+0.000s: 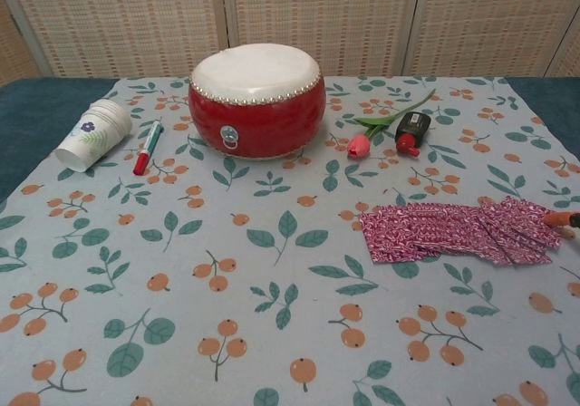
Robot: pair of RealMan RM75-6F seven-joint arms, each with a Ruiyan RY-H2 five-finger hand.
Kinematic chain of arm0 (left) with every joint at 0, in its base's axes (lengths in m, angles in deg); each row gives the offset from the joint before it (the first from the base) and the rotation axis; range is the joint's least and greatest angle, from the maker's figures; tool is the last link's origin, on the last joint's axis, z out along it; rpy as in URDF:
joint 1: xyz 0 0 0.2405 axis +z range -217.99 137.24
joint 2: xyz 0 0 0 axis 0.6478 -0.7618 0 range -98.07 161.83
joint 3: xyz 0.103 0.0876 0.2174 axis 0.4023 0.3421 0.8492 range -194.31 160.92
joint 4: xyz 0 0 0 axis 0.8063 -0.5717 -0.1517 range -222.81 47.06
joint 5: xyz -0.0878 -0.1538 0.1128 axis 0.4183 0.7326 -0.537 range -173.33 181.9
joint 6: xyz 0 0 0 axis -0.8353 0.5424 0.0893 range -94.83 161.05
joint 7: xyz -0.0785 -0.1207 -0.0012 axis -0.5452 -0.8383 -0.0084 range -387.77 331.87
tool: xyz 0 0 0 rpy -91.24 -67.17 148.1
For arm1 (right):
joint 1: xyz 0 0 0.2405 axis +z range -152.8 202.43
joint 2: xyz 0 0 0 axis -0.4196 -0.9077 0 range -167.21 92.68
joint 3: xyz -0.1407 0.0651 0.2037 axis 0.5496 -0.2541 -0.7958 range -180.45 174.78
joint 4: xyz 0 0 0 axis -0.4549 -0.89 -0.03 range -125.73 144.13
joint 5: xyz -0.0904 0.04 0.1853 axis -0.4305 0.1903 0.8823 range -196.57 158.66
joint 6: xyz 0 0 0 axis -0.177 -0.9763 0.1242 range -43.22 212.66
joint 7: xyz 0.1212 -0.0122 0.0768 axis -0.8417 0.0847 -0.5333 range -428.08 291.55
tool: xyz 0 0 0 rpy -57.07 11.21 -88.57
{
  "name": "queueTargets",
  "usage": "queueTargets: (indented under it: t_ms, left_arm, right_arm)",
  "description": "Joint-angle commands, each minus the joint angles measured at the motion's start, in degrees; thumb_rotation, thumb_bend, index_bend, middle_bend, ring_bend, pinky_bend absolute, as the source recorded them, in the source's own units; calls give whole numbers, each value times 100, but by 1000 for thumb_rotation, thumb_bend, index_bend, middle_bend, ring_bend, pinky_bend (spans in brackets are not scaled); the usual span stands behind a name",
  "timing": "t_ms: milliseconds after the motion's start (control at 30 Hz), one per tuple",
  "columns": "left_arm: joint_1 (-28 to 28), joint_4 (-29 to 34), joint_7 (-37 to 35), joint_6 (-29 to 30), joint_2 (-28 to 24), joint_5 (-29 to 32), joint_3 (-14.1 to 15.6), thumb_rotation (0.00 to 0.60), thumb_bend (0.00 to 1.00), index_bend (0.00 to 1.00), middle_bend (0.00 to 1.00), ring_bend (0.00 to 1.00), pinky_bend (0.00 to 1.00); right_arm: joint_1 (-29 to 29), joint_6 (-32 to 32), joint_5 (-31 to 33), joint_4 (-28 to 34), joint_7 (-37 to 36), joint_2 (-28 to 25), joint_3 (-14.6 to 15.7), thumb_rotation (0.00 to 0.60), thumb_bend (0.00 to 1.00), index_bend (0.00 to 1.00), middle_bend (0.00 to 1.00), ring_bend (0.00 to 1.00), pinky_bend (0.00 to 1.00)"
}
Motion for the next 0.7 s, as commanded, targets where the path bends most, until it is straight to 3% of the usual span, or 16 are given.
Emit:
queueTargets:
  t_ms: [33, 300, 433, 700]
  left_arm:
    - [-2, 2, 5, -6, 0, -2, 3, 600, 424, 188, 211, 235, 365]
    - [0, 13, -15, -5, -11, 16, -4, 600, 423, 187, 214, 237, 366]
    - [7, 10, -32, 11, -14, 15, -7, 600, 424, 187, 215, 237, 365]
    - [4, 36, 11, -5, -15, -2, 9, 600, 423, 187, 216, 237, 365]
  right_arm:
    - [60, 74, 319, 9, 220, -79, 66, 600, 882, 92, 833, 941, 827]
    - [133, -21, 897, 282, 860, -364, 349, 600, 881, 114, 833, 941, 828]
    - [111, -199, 1121, 622, 1123, -634, 509, 600, 882, 211, 833, 941, 827]
    - [130, -376, 1255, 1166, 1314, -1008, 744, 600, 882, 293, 832, 941, 827]
